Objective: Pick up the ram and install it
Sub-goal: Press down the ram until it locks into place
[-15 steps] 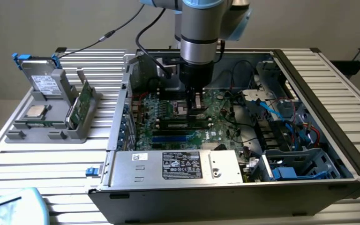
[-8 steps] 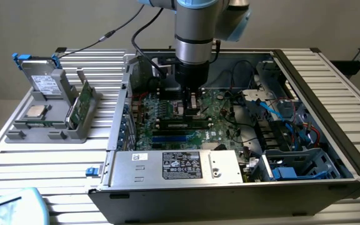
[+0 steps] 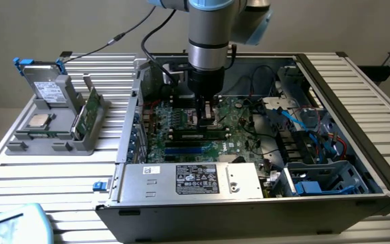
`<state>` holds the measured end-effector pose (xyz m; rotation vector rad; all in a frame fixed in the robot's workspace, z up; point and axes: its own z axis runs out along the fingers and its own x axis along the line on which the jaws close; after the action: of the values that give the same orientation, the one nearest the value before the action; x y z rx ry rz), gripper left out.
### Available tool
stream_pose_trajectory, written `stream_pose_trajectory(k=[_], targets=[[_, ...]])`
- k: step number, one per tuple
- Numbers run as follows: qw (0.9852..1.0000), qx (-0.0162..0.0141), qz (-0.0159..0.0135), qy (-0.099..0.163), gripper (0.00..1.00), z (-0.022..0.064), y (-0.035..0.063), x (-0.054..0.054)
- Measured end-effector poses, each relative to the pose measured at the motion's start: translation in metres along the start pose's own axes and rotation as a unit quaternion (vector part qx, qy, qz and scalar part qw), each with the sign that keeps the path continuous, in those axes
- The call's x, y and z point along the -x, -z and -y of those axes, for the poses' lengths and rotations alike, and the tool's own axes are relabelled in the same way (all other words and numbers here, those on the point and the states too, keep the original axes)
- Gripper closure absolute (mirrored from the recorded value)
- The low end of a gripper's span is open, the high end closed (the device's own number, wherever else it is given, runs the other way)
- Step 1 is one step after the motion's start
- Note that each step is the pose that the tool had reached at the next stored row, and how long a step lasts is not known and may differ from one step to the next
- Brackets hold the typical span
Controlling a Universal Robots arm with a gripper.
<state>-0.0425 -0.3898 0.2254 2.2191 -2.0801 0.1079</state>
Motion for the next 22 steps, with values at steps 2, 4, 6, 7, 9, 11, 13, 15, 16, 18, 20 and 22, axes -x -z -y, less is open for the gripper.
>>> stream_pose_trajectory(k=[2,4,6,7,9,11,13,15,16,18,20,22], targets=[[1.0000,-0.0007,0.0002,0.000,0.89,-0.0003,-0.0019,0.000],[1.0000,-0.0011,0.0003,0.000,0.89,-0.0004,-0.0030,0.001],[1.0000,-0.0012,0.0004,0.000,0.89,-0.0004,-0.0027,0.001],[1.0000,-0.0015,0.0010,0.000,0.89,-0.0004,-0.0014,0.000],[1.0000,-0.0018,0.0013,0.000,0.89,-0.0004,0.0020,0.000],[1.0000,-0.0013,0.0007,0.000,0.89,-0.0006,0.0063,0.000],[1.0000,-0.0012,0.0005,-0.001,0.89,-0.0007,0.0105,-0.001],[1.0000,-0.0011,0.0004,-0.001,0.89,-0.0009,0.0148,-0.001],[1.0000,-0.0011,0.0005,-0.001,0.89,-0.0010,0.0167,-0.002],[1.0000,-0.0011,0.0005,-0.001,0.89,-0.0011,0.0191,-0.002],[1.0000,-0.0011,0.0006,-0.001,0.89,-0.0011,0.0193,-0.002],[1.0000,-0.0011,0.0005,-0.001,0.89,-0.0011,0.0194,-0.002]])
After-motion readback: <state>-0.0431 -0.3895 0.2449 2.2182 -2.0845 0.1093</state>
